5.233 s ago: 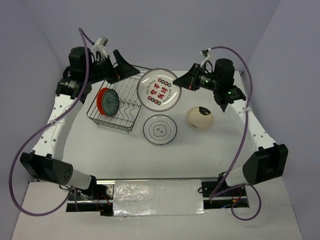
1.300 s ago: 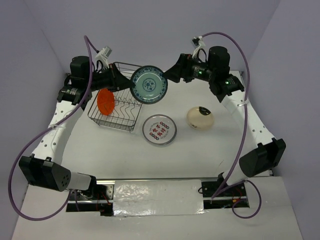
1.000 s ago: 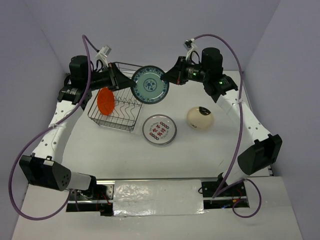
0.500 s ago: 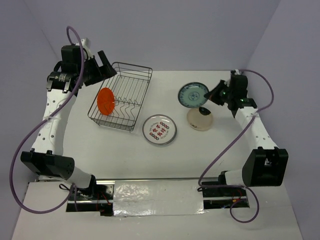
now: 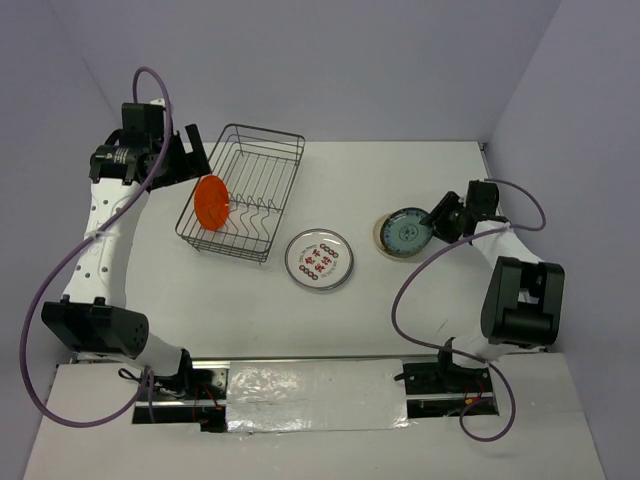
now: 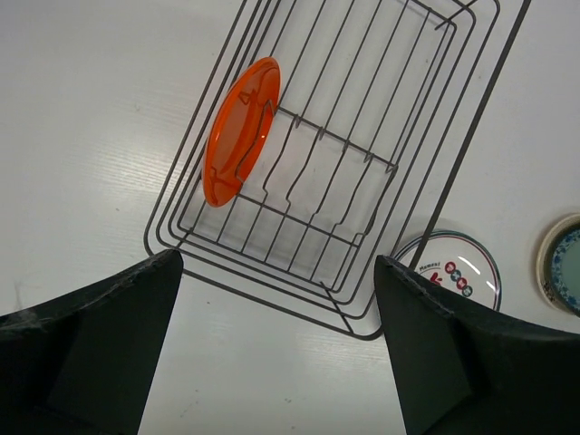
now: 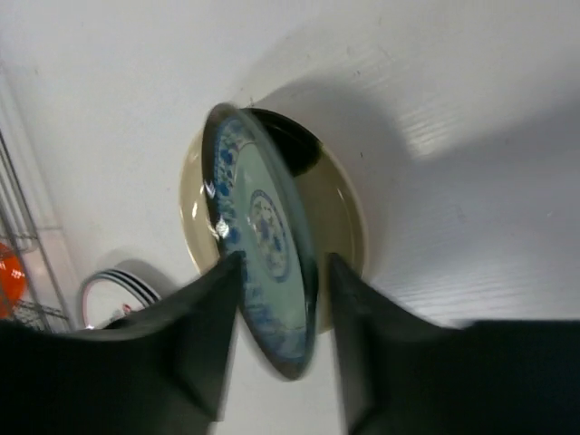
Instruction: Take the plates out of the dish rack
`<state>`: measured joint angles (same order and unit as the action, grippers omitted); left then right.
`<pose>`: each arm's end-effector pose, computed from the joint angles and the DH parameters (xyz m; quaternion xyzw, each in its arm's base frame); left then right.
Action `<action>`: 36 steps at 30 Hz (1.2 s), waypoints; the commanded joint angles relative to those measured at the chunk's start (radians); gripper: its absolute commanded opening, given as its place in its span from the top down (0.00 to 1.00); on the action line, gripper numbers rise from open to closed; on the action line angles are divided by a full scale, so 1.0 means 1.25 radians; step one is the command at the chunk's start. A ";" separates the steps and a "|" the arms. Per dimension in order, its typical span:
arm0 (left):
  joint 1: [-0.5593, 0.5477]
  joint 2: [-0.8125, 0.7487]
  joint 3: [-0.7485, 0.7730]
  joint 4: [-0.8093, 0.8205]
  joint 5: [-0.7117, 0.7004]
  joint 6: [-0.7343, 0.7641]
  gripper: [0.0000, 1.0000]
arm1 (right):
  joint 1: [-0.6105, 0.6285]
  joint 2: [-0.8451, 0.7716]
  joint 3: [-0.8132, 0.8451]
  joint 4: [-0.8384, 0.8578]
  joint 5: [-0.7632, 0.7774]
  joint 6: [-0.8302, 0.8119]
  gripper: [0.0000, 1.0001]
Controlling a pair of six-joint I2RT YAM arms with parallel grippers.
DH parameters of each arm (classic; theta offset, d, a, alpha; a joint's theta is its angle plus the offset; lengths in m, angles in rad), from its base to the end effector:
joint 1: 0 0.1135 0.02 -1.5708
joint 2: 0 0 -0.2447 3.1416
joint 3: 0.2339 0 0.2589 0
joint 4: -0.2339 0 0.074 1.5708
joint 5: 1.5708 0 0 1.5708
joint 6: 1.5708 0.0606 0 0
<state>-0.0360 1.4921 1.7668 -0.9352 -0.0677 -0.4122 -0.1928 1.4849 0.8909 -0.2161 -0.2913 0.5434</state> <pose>0.3330 -0.0079 0.4010 -0.1825 0.8791 -0.0680 0.4351 0.3295 -0.0466 0.1704 0.2803 0.8765 0.1968 0.3382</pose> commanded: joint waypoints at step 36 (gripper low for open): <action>-0.008 0.298 -0.032 0.209 -0.159 0.256 0.44 | 0.428 -0.287 0.127 -0.419 0.262 -0.140 0.00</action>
<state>-0.0555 1.8267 1.6955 -0.7525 -0.2619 -0.1345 0.3260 1.1950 1.0523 -0.7238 0.0448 0.4080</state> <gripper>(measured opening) 0.573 0.997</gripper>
